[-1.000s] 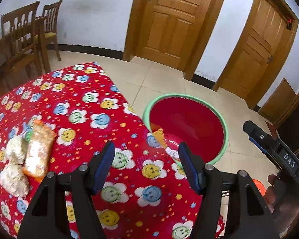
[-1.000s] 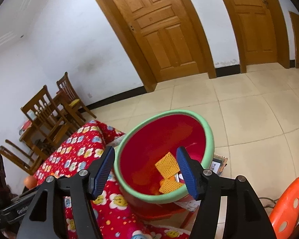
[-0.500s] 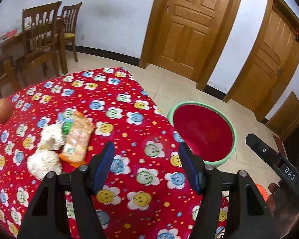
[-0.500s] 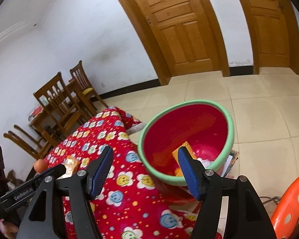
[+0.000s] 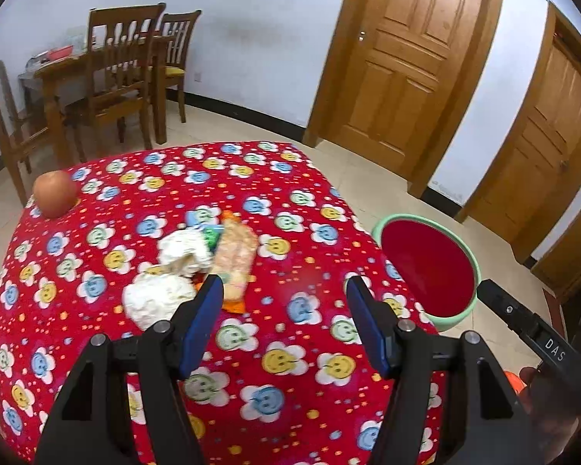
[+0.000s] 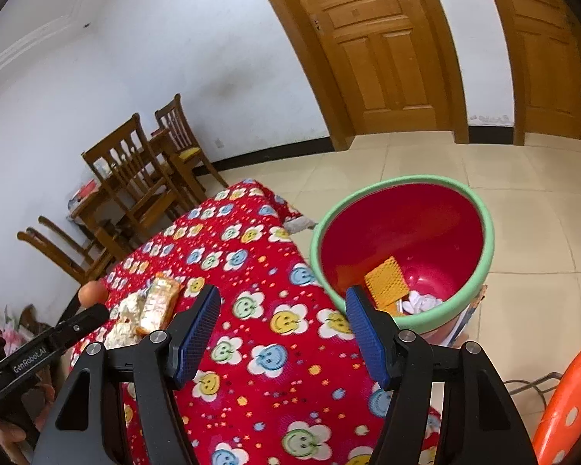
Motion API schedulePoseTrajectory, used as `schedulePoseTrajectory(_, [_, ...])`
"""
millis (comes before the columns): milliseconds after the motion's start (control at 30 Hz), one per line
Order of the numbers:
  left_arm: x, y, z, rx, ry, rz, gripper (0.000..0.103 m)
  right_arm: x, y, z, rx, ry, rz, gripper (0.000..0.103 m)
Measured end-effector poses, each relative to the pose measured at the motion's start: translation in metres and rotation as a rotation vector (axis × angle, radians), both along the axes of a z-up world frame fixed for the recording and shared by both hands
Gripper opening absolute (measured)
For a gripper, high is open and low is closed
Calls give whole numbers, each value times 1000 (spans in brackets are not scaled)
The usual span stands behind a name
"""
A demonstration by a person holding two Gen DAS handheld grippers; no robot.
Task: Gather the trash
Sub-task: 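Move both tools back over the tissues and wrapper on the table, then grasp the crumpled white tissue wad with the left tool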
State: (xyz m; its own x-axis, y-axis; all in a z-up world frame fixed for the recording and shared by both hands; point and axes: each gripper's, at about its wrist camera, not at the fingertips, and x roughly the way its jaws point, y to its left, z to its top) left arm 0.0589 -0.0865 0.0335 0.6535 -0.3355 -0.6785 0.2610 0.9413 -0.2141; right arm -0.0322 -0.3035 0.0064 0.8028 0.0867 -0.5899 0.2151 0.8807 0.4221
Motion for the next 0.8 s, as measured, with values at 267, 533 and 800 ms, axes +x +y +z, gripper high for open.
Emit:
schedulePoseTrajectory(267, [1, 34, -5, -7, 3, 68, 66, 11, 21, -6, -18, 27, 38, 69])
schedulePoseTrajectory(533, [10, 66, -16, -11, 27, 142, 66, 23, 36, -17, -21, 64, 68, 69])
schedulePoseTrajectory(800, [28, 82, -43, 4, 93, 183, 66, 31, 46, -25, -24, 95, 88, 69])
